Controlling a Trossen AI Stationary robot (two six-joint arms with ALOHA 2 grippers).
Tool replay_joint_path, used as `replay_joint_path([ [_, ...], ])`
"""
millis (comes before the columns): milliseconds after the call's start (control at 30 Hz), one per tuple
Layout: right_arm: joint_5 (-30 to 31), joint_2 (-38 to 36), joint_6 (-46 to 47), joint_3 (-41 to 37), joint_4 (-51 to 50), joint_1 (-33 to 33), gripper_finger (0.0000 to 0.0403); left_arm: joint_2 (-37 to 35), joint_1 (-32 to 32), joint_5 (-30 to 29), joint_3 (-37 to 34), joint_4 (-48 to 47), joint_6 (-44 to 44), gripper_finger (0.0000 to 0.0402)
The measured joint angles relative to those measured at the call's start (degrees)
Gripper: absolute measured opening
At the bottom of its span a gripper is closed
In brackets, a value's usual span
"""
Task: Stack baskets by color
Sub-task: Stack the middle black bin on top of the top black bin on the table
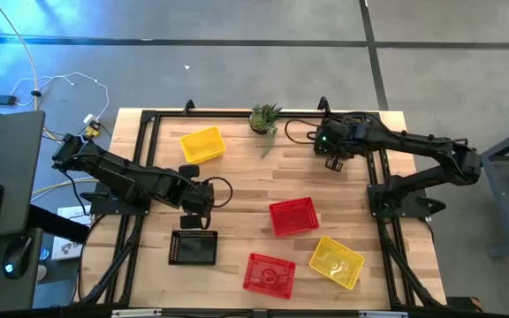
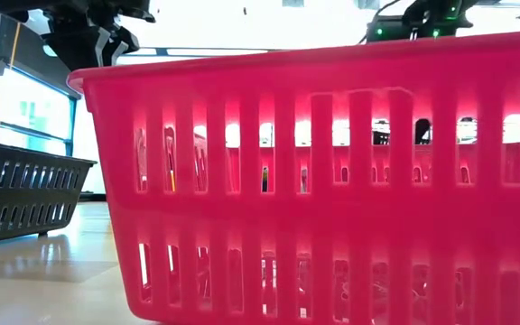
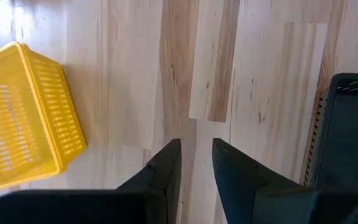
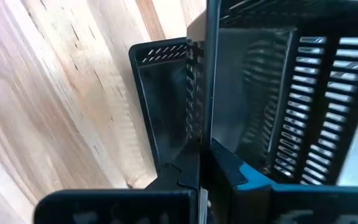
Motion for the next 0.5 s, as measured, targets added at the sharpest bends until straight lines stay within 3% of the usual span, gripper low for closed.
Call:
replay_joint_path([
  [500,-3.94,0.04,-3.44,-0.02,1.32,-5.10,0.0000,0.00,0.00,-0.02,0.00,0.07,-0.13,0.0078],
])
